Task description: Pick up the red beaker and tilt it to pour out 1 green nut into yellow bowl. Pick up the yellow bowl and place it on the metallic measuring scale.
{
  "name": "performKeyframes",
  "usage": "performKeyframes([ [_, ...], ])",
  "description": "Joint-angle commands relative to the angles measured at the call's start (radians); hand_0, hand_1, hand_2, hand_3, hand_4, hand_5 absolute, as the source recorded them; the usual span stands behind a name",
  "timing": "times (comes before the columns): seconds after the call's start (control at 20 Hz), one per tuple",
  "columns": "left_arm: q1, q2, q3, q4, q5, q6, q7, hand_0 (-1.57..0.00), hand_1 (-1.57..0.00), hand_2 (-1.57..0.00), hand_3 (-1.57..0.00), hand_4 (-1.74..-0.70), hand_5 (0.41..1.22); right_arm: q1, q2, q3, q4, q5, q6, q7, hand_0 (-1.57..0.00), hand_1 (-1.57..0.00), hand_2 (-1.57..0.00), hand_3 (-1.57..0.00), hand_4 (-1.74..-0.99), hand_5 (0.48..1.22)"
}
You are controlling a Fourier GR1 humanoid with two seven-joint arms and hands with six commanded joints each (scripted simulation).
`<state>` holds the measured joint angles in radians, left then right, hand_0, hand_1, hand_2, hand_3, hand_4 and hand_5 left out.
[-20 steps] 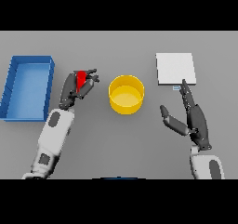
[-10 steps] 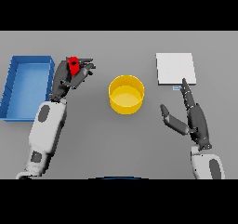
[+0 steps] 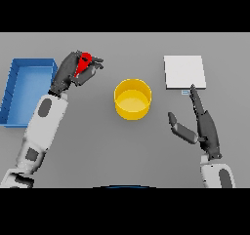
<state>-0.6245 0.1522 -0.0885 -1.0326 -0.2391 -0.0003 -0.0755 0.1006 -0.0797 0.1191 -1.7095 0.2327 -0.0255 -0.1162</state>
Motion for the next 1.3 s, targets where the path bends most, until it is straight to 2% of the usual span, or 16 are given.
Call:
performKeyframes([
  [0.0,-0.006,0.017,-0.03,-0.005,-0.032,-0.007,0.018,-1.57,-1.57,-1.57,-1.56,-1.74,1.12,-0.015,-0.005,-0.006,0.007,-0.007,0.005,0.01,0.0,0.0,0.0,0.0,-1.194,0.658],
  [0.2,-0.067,0.063,-0.168,-0.021,-0.165,-0.041,0.103,-1.57,-1.57,-1.57,-1.57,-1.74,1.129,-0.016,0.0,-0.003,0.004,-0.006,0.005,0.025,0.0,0.0,0.0,0.0,-1.178,0.663],
  [0.3,-0.103,0.082,-0.231,-0.017,-0.225,-0.064,0.123,-1.57,-1.57,-1.57,-1.57,-1.74,1.139,-0.01,-0.006,-0.001,-0.013,-0.01,0.014,0.017,0.0,0.0,0.0,0.0,-1.178,0.667],
  [0.45,-0.174,0.119,-0.339,0.001,-0.345,-0.099,0.168,-1.57,-1.57,-1.57,-1.57,-1.74,1.174,-0.018,0.015,0.008,-0.01,-0.008,0.007,0.047,0.0,0.0,0.0,0.0,-1.183,0.671],
  [0.6,-0.225,0.13,-0.435,0.027,-0.433,-0.15,0.192,-1.57,-1.57,-1.57,-1.57,-1.74,1.197,-0.007,0.015,0.003,-0.018,-0.018,0.008,0.039,0.0,0.0,0.0,0.0,-1.187,0.676],
  [0.65,-0.248,0.128,-0.467,0.048,-0.463,-0.175,0.204,-1.57,-1.57,-1.57,-1.57,-1.69,1.202,-0.006,0.01,0.0,-0.013,-0.02,0.012,0.043,0.0,0.0,0.0,0.0,-1.191,0.675],
  [0.7,-0.269,0.134,-0.495,0.058,-0.485,-0.202,0.203,-1.57,-1.57,-1.57,-1.49,-1.7,1.205,0.002,0.013,0.0,-0.02,-0.026,0.014,0.036,0.0,0.0,0.0,0.0,-1.19,0.675],
  [0.8,-0.314,0.146,-0.552,0.078,-0.534,-0.238,0.18,-1.57,-1.57,-1.57,-1.38,-1.71,1.211,-0.004,0.02,-0.006,-0.011,-0.037,0.012,0.055,0.0,0.0,0.0,0.0,-1.195,0.671],
  [0.85,-0.337,0.155,-0.585,0.082,-0.567,-0.268,0.173,-1.57,-1.57,-1.57,-1.36,-1.71,1.213,0.005,0.032,-0.002,-0.007,-0.046,0.017,0.043,0.0,0.0,0.0,0.0,-1.196,0.666],
  [1.0,-0.4,0.16,-0.643,0.113,-0.63,-0.317,0.132,-1.57,-1.57,-1.57,-1.29,-1.72,1.217,0.006,0.045,0.0,-0.009,-0.06,0.019,0.052,0.0,0.0,0.0,0.0,-1.206,0.639],
  [1.25,-0.472,0.134,-0.748,0.173,-0.732,-0.337,0.042,-1.57,-1.57,-1.57,-1.48,-1.73,1.22,0.003,0.042,-0.004,-0.006,-0.031,-0.007,0.031,0.0,0.0,0.0,0.0,-1.214,0.6],
])
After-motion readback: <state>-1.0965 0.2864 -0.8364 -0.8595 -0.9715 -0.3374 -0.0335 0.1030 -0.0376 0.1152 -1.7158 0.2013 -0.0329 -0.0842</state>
